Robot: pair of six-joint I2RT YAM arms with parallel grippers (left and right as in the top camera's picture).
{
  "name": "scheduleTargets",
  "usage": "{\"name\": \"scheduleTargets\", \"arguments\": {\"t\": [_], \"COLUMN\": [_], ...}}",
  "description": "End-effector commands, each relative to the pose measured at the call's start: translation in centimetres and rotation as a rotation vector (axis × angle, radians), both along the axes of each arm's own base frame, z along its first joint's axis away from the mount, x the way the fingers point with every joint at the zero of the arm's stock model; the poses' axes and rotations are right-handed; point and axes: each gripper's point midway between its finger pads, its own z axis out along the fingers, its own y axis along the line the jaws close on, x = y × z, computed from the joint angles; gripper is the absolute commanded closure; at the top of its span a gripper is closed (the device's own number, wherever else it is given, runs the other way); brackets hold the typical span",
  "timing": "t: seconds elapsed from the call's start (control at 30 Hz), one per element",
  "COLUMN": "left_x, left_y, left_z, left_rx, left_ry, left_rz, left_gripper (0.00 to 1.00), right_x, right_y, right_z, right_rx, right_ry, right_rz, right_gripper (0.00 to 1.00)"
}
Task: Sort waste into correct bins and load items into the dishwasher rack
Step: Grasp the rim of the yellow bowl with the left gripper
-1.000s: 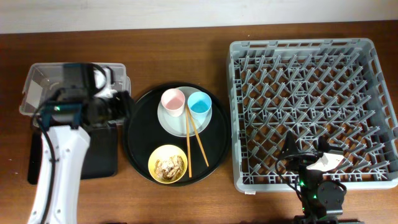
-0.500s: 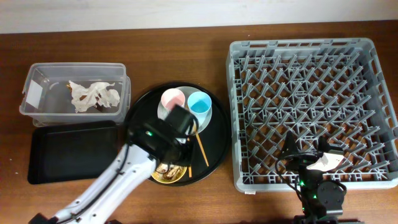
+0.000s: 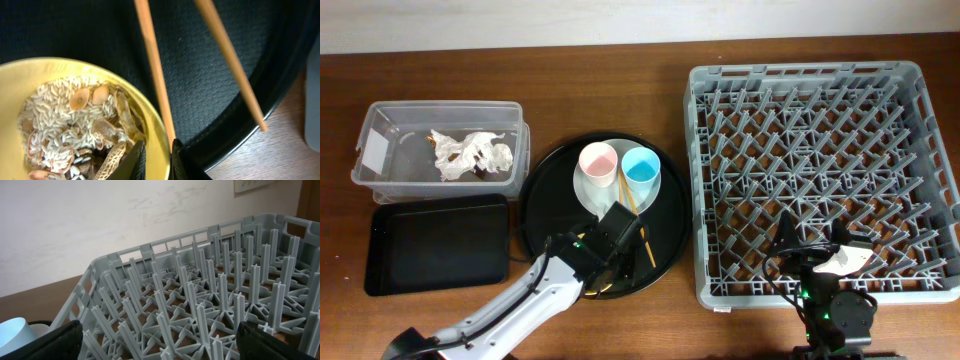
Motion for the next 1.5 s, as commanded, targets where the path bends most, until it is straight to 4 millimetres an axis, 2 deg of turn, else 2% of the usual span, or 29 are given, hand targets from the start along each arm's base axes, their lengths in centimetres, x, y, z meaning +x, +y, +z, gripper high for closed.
{"name": "scheduleTargets", "arguments": {"t": [0.0,0.33,0.63,0.73,1.07,1.17,1.33,1.47], "left_x": [-0.1,-1.3,-1.1,-1.1,-1.1,-1.1,-0.9,0.2], "left_y": [0.2,0.0,0.3,0.3,0.1,0.0,-0.1,0.5], "left_z": [-0.3,-1.4,-1.7,-1.7,-2.1,-2.5,-2.1,0.0], "left_rx": [0.009,0.017,0.029,0.029,0.031,0.031,0.032,0.075], "left_ry": [-0.001,0.012,-0.007,-0.005,0.002,0.012,0.009,-0.011], "left_rz": [0.019,-0.014,-0.010,-0.010,-0.011,-0.013,-0.013,0.005], "left_gripper": [0.82,0.82,0.82,0.88,0.89,0.99,0.99,1.00], "right_x": [0.0,0.0,0.0,0.0,0.0,0.0,0.0,0.0], "right_y": [-0.1,-0.1,-0.1,-0.1,-0.1,-0.1,-0.1,-0.1], "right_z": [-0.2,-0.2,-0.3,-0.2,-0.2,-0.2,-0.2,-0.2], "right_rx": [0.007,0.007,0.007,0.007,0.007,0.007,0.007,0.007], "right_ry": [0.004,0.004,0.004,0.004,0.004,0.004,0.004,0.004], "right_rz": [-0.007,-0.007,-0.007,-0.007,-0.007,-0.007,-0.007,-0.007], "right_gripper": [0.02,0.02,0.02,0.01,0.02,0.02,0.02,0.02]}}
